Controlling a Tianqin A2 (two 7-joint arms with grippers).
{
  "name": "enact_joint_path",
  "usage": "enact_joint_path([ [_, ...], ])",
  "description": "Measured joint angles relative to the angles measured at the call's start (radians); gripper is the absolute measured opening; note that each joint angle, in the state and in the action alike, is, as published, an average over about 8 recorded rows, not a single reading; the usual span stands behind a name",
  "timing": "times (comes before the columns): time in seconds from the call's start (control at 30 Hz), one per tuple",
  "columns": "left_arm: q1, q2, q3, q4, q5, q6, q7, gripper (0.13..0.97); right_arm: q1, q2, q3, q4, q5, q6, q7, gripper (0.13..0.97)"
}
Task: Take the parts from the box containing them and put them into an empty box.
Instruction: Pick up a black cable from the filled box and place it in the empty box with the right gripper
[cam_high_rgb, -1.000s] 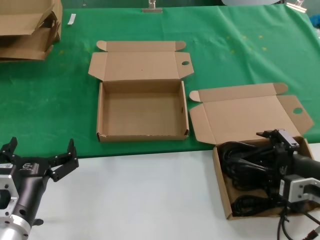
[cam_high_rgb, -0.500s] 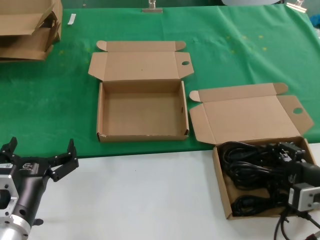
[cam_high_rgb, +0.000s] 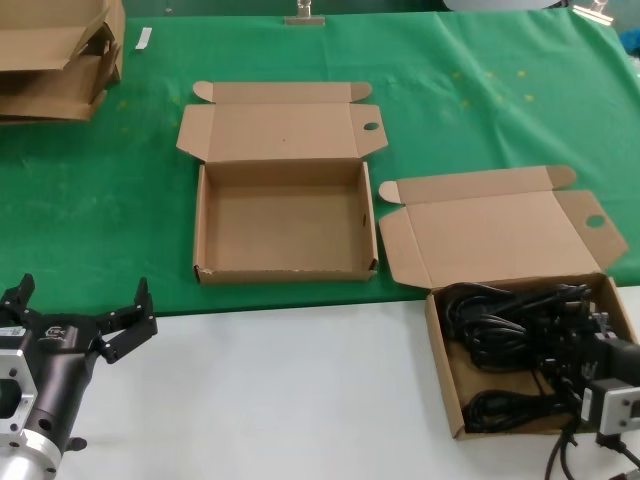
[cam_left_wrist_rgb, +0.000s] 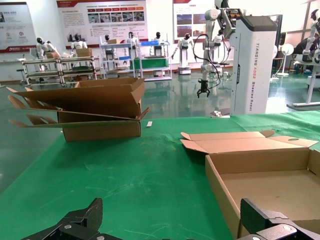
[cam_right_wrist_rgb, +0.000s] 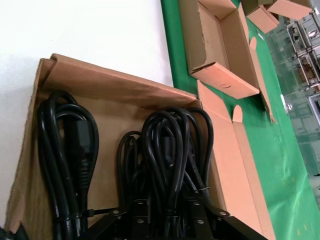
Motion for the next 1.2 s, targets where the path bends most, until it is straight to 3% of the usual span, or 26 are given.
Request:
enact_joint_path([
  [0.23,0.0,0.0,0.0,0.0,0.0,0.0,0.0,0.966,-0.014,0.01,0.01,0.024,-0.006,0.008,0.029,0.242],
  [0.73,0.0,0.0,0.0,0.0,0.0,0.0,-0.001,0.966,-0.047,0.041,0.068,0.248,-0.077,-0.022,0.277,0.229],
  [0.93,0.0,0.0,0.0,0.0,0.0,0.0,0.0,0.966,0.046,-0.052,0.02,0.251,-0.114,-0.042,0.314,0.228],
  [1.2,0.0,0.0,0.0,0.0,0.0,0.0,0.0,0.966,0.263,-0.266,-0.088,0.045,-0.112,-0.044,0.214,0.227],
])
